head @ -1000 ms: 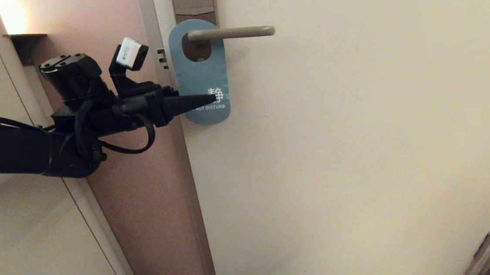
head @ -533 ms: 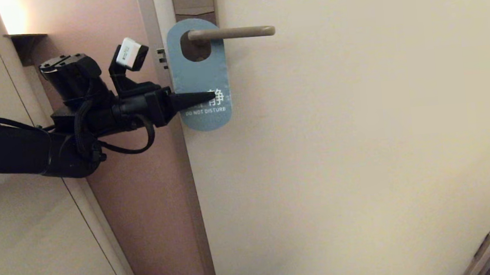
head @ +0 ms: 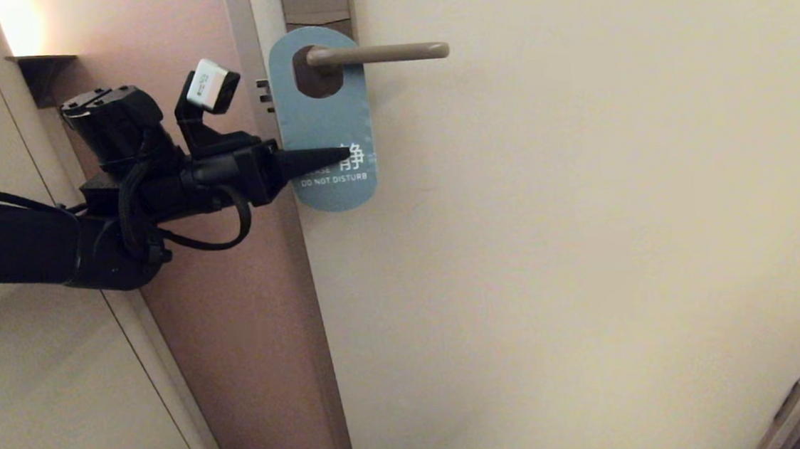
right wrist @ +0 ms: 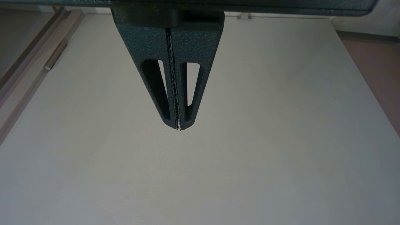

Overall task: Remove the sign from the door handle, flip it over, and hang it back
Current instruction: Take down the sign

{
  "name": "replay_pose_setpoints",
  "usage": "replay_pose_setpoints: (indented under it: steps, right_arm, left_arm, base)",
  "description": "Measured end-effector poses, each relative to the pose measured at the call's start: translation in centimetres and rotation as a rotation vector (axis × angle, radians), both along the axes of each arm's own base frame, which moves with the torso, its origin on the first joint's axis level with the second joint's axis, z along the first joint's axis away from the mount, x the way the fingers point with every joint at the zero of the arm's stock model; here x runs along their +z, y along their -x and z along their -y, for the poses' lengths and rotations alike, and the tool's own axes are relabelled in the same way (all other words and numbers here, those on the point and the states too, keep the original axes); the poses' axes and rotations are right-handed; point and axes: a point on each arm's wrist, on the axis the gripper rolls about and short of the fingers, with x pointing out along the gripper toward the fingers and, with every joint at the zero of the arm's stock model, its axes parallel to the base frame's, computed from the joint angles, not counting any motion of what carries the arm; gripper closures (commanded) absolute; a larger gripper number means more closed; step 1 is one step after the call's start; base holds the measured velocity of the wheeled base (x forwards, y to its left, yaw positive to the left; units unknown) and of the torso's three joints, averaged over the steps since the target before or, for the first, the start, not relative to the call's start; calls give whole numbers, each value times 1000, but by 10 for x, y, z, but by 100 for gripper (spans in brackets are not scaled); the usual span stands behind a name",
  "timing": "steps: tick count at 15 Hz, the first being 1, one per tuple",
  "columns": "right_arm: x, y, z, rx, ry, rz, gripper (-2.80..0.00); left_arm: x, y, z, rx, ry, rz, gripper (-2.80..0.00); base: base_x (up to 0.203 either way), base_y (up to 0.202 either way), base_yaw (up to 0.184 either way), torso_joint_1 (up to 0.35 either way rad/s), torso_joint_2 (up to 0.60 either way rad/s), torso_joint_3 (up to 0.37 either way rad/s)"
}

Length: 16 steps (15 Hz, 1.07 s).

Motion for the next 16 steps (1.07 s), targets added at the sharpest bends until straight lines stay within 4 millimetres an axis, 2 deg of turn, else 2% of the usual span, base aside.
replay_pose_setpoints:
  steps: [14, 16]
  right_arm:
    - [0, 0, 0, 0, 0, 0, 0]
    - [0, 0, 0, 0, 0, 0, 0]
  left_arm:
    - [12, 13, -14, 56, 11, 22, 0]
    - [14, 13, -15, 110, 26, 25, 0]
  base:
    - [0, 0, 0, 0, 0, 0]
    - [0, 0, 0, 0, 0, 0]
